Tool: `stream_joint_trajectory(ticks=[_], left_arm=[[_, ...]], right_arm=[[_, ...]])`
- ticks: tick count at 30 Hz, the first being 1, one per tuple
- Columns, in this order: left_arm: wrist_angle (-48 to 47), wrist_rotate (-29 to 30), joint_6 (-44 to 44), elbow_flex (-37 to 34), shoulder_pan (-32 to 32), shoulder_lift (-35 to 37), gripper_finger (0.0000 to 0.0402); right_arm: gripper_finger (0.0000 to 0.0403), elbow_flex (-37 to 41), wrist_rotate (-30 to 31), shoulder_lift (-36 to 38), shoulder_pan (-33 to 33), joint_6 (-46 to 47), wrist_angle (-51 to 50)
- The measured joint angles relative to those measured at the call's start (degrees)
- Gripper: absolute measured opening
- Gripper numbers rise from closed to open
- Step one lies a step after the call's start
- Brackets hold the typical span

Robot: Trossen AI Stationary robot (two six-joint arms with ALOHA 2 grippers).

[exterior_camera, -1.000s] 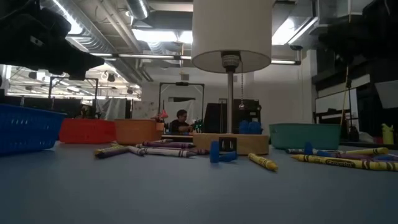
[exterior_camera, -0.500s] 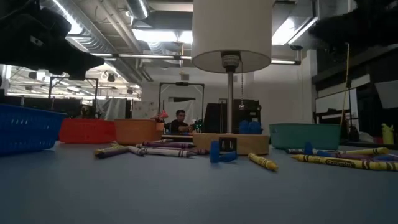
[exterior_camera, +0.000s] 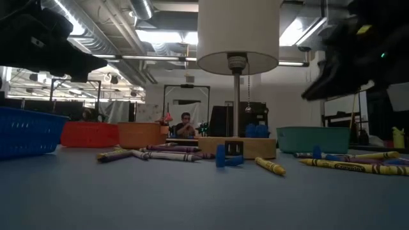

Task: Sort crayons
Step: Put the gray crayon into the green bin

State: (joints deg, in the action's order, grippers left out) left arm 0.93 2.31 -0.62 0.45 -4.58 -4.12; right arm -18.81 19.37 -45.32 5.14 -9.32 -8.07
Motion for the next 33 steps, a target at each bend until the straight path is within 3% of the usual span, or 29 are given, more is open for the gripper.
stream_joint_trajectory(ticks=[13,33], left_arm=[[0.0,0.0,0.0,0.0,0.0,0.0,0.0000],[0.0,0.2,0.0,0.0,0.0,0.0,0.0000]], right_arm=[[0.0124,0.0,-14.6,-14.6,-11.2,0.0,0.6],[0.0124,-0.2,-17.4,-24.9,-12.3,0.0,1.0]])
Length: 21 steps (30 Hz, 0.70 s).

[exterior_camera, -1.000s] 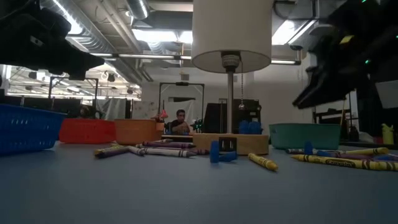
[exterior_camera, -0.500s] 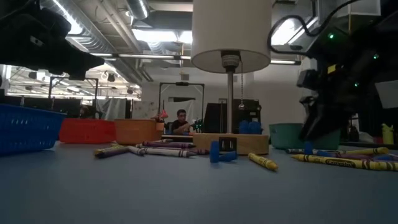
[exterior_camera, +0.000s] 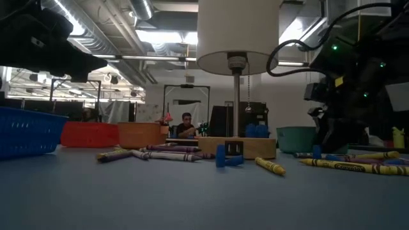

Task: Sort crayons
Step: Put the gray crayon into the green bin

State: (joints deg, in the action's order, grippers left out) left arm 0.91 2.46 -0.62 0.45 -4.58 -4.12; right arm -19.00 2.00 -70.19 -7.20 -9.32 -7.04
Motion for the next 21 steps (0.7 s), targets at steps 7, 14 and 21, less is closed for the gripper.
stream_joint_trajectory(ticks=[7,14,21], left_arm=[[0.0,0.0,0.0,0.0,0.0,0.0,0.0000],[0.0,0.0,0.0,0.0,0.0,0.0,0.0000],[0.0,0.0,0.0,0.0,0.0,0.0,0.0000]], right_arm=[[0.0105,0.0,-0.6,-0.1,0.0,0.0,-0.2],[0.0042,0.1,-1.6,-0.1,0.0,0.0,-0.3],[0.0017,0.1,-1.6,-0.1,0.0,0.0,-0.4]])
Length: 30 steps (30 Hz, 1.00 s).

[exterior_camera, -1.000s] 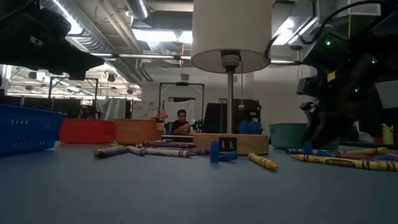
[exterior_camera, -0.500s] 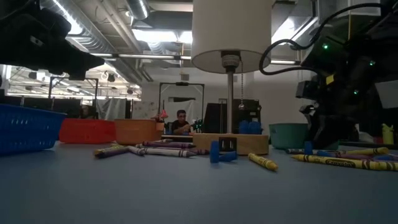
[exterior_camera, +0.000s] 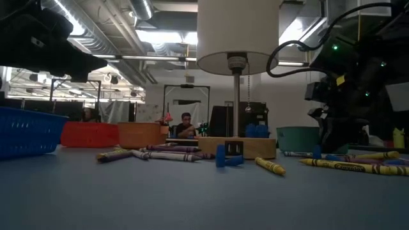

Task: Sort crayons
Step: Put the gray crayon into the green bin

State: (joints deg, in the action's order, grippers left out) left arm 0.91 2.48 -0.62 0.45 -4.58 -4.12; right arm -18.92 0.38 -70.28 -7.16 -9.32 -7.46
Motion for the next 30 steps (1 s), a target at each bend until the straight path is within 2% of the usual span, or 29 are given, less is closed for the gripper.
stream_joint_trajectory(ticks=[9,20,30], left_arm=[[0.0,0.0,0.0,0.0,0.0,0.0,0.0000],[0.0,0.0,0.0,0.0,0.0,0.0,0.0000],[0.0,0.0,0.0,0.0,0.0,0.0,0.0000]], right_arm=[[0.0027,0.3,0.0,3.1,0.0,0.0,-0.8],[0.0028,0.3,0.0,11.4,0.0,0.0,-6.5],[0.0028,0.2,0.0,19.8,0.0,0.0,-7.0]])
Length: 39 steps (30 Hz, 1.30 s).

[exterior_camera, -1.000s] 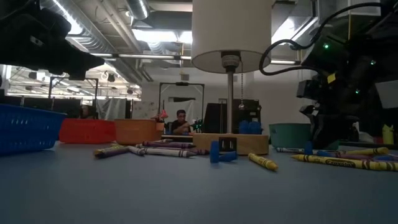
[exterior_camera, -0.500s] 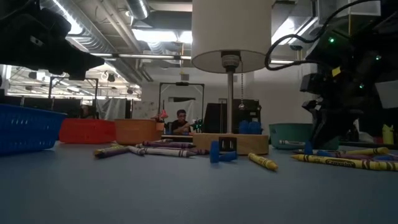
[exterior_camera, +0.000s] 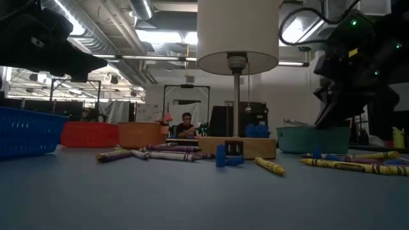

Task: Sort crayons
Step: Put the gray crayon into the green bin

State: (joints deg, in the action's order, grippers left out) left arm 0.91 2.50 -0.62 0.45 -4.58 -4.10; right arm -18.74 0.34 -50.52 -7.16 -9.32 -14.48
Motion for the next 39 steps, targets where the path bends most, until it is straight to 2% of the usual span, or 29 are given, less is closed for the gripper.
stream_joint_trajectory(ticks=[3,7,14,22,39], left_arm=[[0.0,0.0,0.0,0.0,0.0,0.0,0.0000],[0.0,0.0,0.0,0.0,0.0,0.0,0.0000],[0.0,0.0,0.0,0.0,0.0,0.0,0.0000],[0.0,0.0,0.0,0.0,0.0,0.0,0.0000],[0.0,0.0,0.0,0.0,0.0,0.0,0.0000]], right_arm=[[0.0028,0.0,0.2,2.8,0.0,0.0,-1.7],[0.0028,0.0,3.4,6.0,0.0,0.0,-5.0],[0.0028,0.0,13.1,9.8,0.0,0.0,-5.3],[0.0028,-0.1,26.1,11.0,0.0,-0.1,-5.5],[0.0028,-0.1,30.0,10.4,0.0,-0.1,-6.4]])
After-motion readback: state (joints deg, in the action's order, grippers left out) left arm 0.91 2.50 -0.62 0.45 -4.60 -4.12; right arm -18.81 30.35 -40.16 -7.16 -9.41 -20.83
